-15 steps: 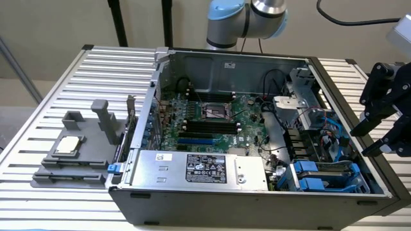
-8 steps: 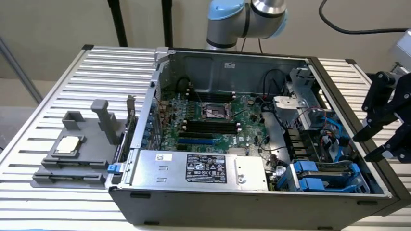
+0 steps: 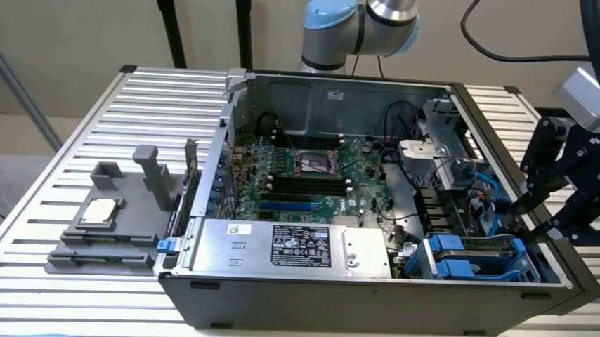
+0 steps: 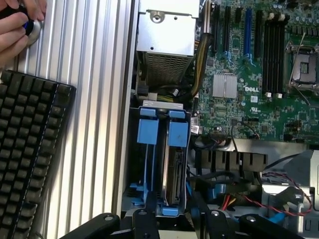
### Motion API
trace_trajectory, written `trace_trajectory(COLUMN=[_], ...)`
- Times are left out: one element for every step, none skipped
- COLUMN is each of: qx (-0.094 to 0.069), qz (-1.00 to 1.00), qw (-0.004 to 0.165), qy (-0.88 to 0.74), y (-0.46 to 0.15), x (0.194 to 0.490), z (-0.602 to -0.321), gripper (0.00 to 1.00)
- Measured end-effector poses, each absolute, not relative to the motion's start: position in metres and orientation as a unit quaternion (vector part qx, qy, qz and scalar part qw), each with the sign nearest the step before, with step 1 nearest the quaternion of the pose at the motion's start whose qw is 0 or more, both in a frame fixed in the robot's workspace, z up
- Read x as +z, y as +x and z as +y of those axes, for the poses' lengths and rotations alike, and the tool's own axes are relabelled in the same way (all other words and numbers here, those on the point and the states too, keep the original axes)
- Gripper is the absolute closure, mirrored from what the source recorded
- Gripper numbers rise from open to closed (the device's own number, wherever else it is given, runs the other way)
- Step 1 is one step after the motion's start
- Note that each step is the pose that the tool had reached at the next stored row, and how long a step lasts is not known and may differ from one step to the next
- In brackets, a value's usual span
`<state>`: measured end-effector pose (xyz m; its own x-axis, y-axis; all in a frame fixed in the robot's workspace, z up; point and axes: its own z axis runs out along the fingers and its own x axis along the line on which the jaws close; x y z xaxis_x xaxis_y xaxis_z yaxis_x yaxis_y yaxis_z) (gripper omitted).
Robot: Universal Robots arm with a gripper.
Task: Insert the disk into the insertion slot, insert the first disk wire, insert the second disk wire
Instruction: 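Insert the first disk wire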
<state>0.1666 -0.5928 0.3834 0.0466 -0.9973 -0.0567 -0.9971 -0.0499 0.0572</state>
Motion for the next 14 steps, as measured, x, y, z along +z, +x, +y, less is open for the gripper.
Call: trace_trajectory(qx=[-0.040,-0.040,-0.040,-0.040,-0.040,-0.040,-0.040,-0.040,-0.040,-0.040,-0.040,-0.040,-0.040,-0.040], qz=[-0.689,-0.689,-0.689,-0.689,-0.689,-0.689,-0.688,-0.688,-0.688,-0.688,-0.688,-0.688,-0.687,-0.687], qw=[0.001,0.001,0.001,0.001,0.001,0.001,0.001,0.001,0.001,0.001,0.001,0.001,0.001,0.001], qy=[0.723,0.724,0.724,0.724,0.724,0.724,0.724,0.724,0.725,0.725,0.725,0.725,0.725,0.726], y=[0.167,0.167,0.167,0.167,0.167,0.167,0.167,0.167,0.167,0.166,0.166,0.166,0.166,0.166], x=[0.382,0.380,0.378,0.376,0.374,0.372,0.371,0.369,0.367,0.365,0.363,0.362,0.360,0.358], z=[-0.593,-0.592,-0.591,-0.590,-0.589,-0.587,-0.585,-0.582,-0.580,-0.577,-0.575,-0.573,-0.570,-0.568], gripper=[0.59,0.59,0.59,0.59,0.59,0.59,0.59,0.59,0.59,0.59,0.59,0.59,0.59,0.59])
